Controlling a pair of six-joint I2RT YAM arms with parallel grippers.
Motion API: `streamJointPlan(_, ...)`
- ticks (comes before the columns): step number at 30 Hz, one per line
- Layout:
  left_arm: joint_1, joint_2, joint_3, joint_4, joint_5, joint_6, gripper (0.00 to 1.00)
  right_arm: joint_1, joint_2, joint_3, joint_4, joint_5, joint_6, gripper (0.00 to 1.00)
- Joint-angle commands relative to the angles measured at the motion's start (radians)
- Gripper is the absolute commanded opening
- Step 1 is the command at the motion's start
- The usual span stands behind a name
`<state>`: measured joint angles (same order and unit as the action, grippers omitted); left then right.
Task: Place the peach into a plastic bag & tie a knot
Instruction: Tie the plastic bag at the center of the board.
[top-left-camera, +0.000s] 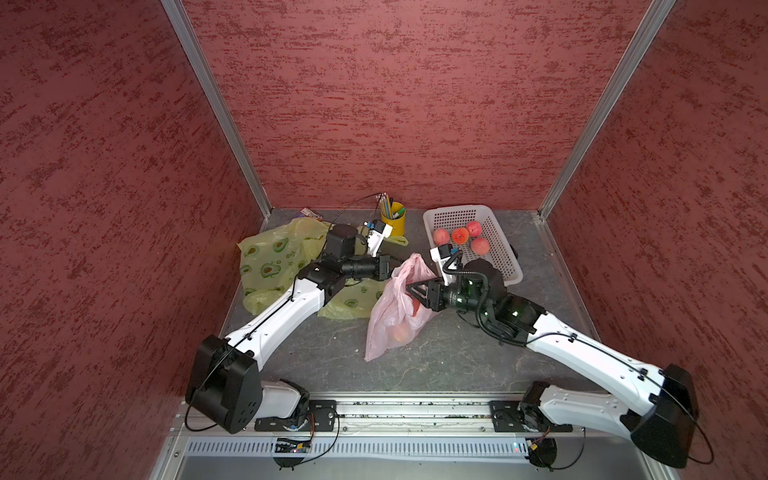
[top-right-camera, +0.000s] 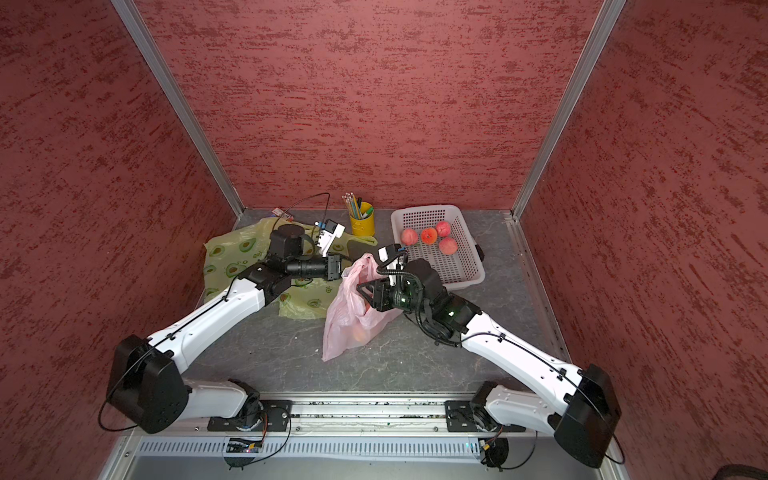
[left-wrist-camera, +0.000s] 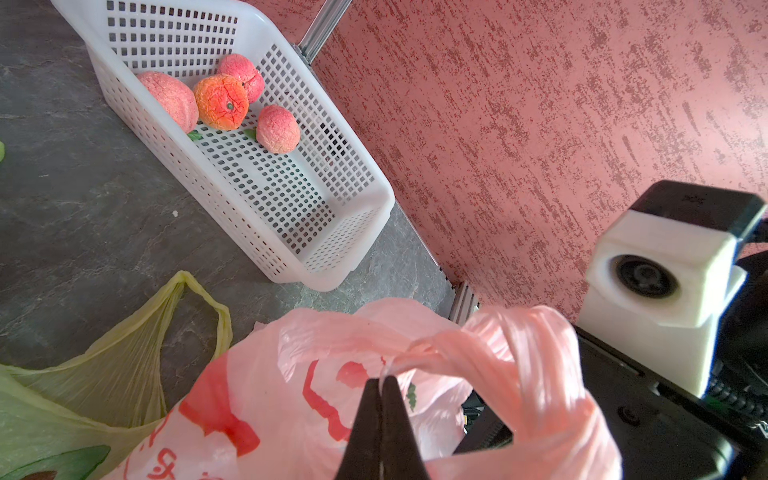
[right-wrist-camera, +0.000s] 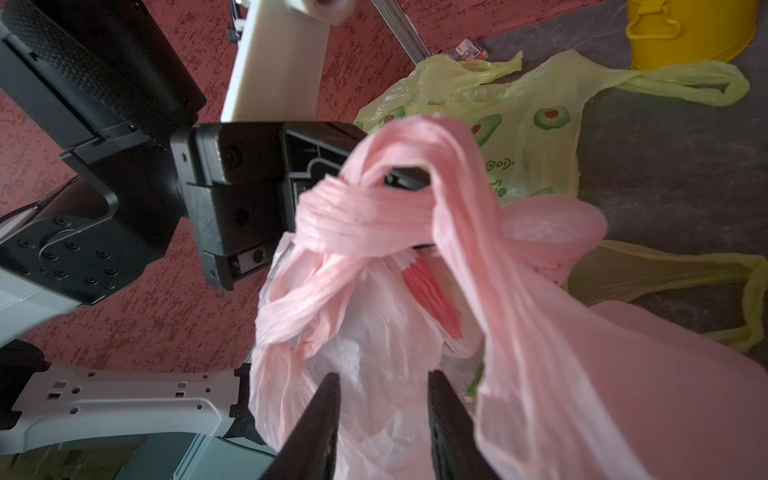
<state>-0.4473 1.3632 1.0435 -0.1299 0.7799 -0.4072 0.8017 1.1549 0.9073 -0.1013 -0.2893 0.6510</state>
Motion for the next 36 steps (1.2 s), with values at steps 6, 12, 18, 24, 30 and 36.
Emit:
streamJointPlan(6,-0.008,-0.014,-0.013,0.015,0.002,0.002,0.00,0.004,0.020,0.041,0.077,-0.017,0.021,0.40)
streamJointPlan(12,-0.020,-0.012,-0.012,0.013,-0.003,0.003,0.00,0.003,0.030,0.049,0.105,-0.021,0.038,0.42)
streamJointPlan(18,-0.028,-0.014,-0.013,0.007,-0.011,0.007,0.00,0.004,0.037,0.058,0.133,-0.021,0.050,0.43)
streamJointPlan(24,-0.044,-0.021,0.003,-0.040,-0.054,0.031,0.00,0.004,0.060,0.074,0.135,-0.013,0.053,0.43)
streamJointPlan(30,-0.090,-0.047,0.042,-0.150,-0.161,0.101,0.00,0.004,0.076,0.080,0.147,-0.005,0.064,0.42)
streamJointPlan(36,-0.140,-0.064,0.088,-0.249,-0.262,0.155,0.00,0.003,0.088,0.082,0.152,-0.002,0.070,0.38)
